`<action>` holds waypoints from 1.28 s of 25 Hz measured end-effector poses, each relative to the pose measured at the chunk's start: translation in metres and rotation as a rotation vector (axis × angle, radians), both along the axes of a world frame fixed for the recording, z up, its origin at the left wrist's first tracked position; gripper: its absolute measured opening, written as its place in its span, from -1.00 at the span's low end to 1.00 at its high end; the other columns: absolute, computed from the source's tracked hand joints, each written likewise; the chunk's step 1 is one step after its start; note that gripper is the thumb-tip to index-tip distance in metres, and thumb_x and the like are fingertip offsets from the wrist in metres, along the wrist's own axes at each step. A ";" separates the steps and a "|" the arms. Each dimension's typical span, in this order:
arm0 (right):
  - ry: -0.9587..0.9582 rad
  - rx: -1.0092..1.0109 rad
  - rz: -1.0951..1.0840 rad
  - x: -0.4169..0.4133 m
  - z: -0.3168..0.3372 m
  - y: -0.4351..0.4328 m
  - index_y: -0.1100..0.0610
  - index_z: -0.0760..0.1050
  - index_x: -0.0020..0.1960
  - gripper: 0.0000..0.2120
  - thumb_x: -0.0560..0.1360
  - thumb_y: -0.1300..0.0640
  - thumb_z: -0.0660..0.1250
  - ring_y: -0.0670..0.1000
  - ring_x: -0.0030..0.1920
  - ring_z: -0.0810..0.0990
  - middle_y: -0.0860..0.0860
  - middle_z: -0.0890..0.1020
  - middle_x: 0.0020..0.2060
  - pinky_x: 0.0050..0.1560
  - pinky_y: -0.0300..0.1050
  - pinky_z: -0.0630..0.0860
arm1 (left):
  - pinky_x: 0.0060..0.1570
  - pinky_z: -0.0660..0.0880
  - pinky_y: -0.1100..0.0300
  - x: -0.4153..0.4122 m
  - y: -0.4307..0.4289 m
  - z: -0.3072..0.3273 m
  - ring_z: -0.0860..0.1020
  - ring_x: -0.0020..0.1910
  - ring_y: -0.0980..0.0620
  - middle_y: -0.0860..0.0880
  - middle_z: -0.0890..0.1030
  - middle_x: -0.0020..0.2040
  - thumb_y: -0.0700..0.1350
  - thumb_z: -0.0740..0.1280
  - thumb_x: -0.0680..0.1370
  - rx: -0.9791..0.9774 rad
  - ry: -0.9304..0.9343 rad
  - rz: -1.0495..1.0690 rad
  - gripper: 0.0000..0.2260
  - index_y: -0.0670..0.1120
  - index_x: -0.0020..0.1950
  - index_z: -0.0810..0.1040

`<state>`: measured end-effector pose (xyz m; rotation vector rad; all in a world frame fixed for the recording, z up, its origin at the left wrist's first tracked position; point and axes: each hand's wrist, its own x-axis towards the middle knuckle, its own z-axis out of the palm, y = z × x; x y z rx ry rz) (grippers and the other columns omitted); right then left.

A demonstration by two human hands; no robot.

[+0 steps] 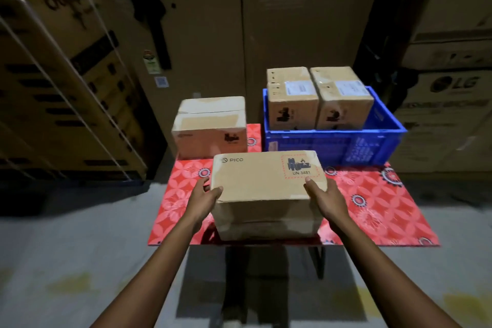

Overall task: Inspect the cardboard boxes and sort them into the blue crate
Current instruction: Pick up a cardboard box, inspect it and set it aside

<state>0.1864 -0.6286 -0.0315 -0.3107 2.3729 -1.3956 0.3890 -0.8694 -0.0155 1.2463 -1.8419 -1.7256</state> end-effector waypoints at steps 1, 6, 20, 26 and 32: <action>-0.012 -0.015 0.017 -0.001 0.005 -0.013 -0.03 0.61 0.20 -0.43 0.43 -0.42 0.29 0.04 0.05 0.70 -0.09 0.73 0.06 0.15 0.16 0.61 | -0.15 0.53 0.14 0.005 -0.009 0.003 0.63 0.09 -0.05 -0.07 0.64 0.20 -0.23 0.33 0.60 0.015 -0.008 -0.026 -0.61 -0.09 0.43 0.43; -0.030 0.033 0.121 0.008 0.034 -0.071 -0.03 0.52 0.27 -0.41 0.43 -0.41 0.34 0.05 0.09 0.67 -0.11 0.68 0.13 0.18 0.16 0.59 | -0.17 0.52 0.39 0.010 -0.061 0.026 0.63 -0.07 0.06 0.01 0.69 -0.06 -0.25 0.31 0.60 0.094 0.104 0.010 -0.87 -0.13 0.08 0.63; 0.319 -0.187 0.078 -0.046 0.171 -0.308 -0.02 0.27 0.19 -0.46 0.42 0.06 0.57 0.09 0.05 0.66 0.00 0.65 0.03 0.16 0.27 0.59 | -0.50 0.51 0.33 -0.045 -0.312 0.180 0.66 -0.42 0.18 0.09 0.71 -0.35 0.20 0.07 0.70 0.005 0.464 0.107 -0.57 -0.03 0.05 0.62; 0.377 -0.009 -0.017 -0.078 0.116 -0.350 0.07 0.30 0.13 -0.42 0.36 0.01 0.64 0.18 0.04 0.65 0.09 0.65 0.05 0.08 0.23 0.59 | 0.18 0.56 0.00 -0.082 -0.352 0.122 0.63 0.15 -0.01 0.02 0.70 0.06 0.15 0.10 0.71 0.101 0.512 0.095 -0.65 0.00 0.24 0.59; 0.195 0.108 -0.163 -0.083 0.039 -0.355 0.21 0.35 0.22 -0.57 0.50 0.14 0.50 0.33 0.13 0.62 0.27 0.65 0.10 -0.01 0.09 0.47 | 0.29 0.43 0.05 -0.090 -0.345 0.050 0.53 0.33 -0.02 0.00 0.59 0.31 0.09 0.06 0.73 0.156 0.319 0.001 -0.72 0.10 0.31 0.51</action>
